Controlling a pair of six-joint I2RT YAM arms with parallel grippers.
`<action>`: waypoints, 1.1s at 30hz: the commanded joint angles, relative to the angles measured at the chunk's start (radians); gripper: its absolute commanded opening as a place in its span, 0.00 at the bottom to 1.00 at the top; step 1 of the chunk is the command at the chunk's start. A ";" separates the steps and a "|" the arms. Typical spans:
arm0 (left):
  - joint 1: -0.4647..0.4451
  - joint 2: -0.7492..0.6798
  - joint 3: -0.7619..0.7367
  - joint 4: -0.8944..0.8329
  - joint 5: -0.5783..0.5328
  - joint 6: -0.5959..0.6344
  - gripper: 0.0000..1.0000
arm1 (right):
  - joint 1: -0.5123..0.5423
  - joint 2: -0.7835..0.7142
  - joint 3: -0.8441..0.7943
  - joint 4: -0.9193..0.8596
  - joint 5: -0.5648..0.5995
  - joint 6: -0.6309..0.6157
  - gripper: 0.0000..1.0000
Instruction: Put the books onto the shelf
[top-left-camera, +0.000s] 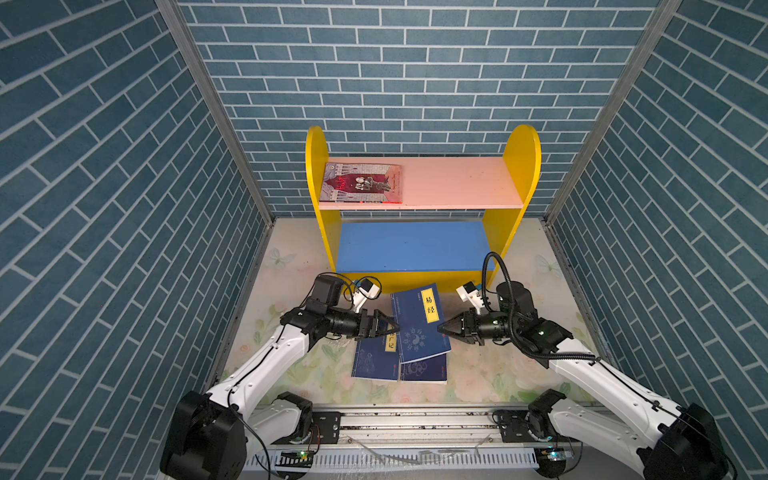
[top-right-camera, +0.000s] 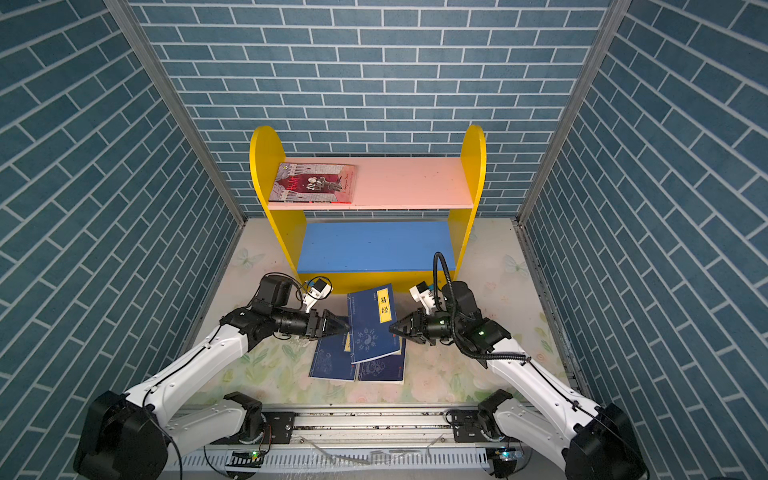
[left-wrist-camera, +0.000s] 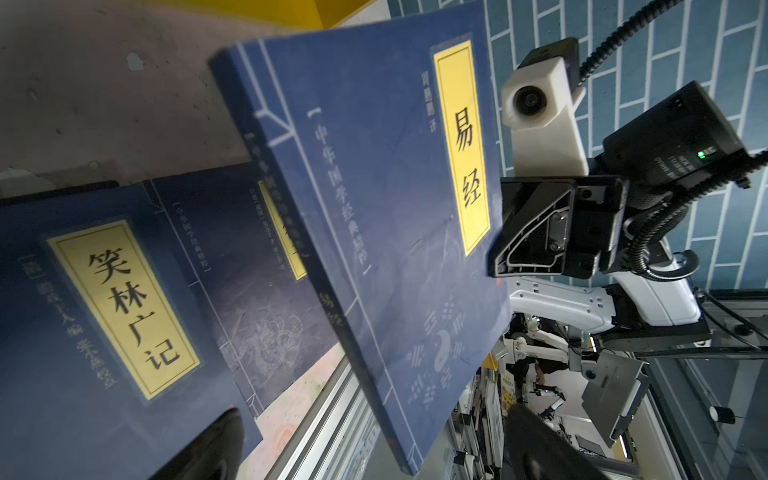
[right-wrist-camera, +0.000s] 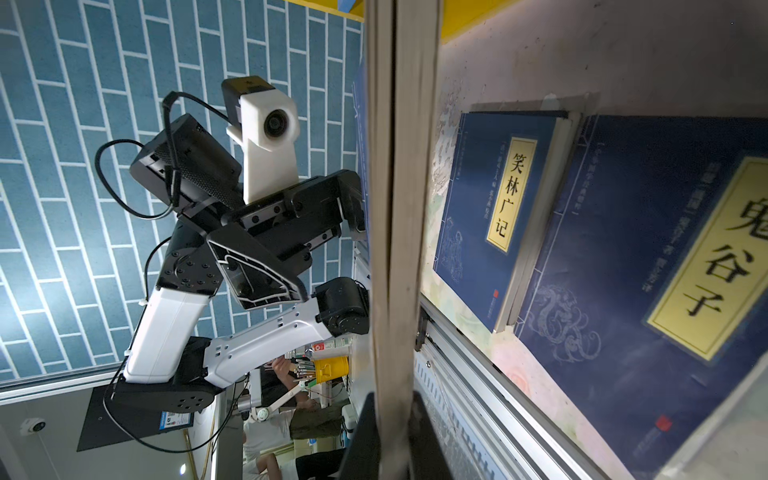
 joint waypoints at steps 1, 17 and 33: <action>0.006 0.024 0.003 0.097 0.032 -0.048 0.98 | -0.002 0.003 0.046 0.137 -0.056 0.024 0.00; 0.006 0.032 0.011 0.283 0.097 -0.229 0.64 | -0.001 0.101 0.051 0.314 -0.106 0.092 0.00; 0.006 0.030 0.087 0.240 0.108 -0.251 0.00 | -0.003 0.179 0.098 0.307 -0.088 0.071 0.46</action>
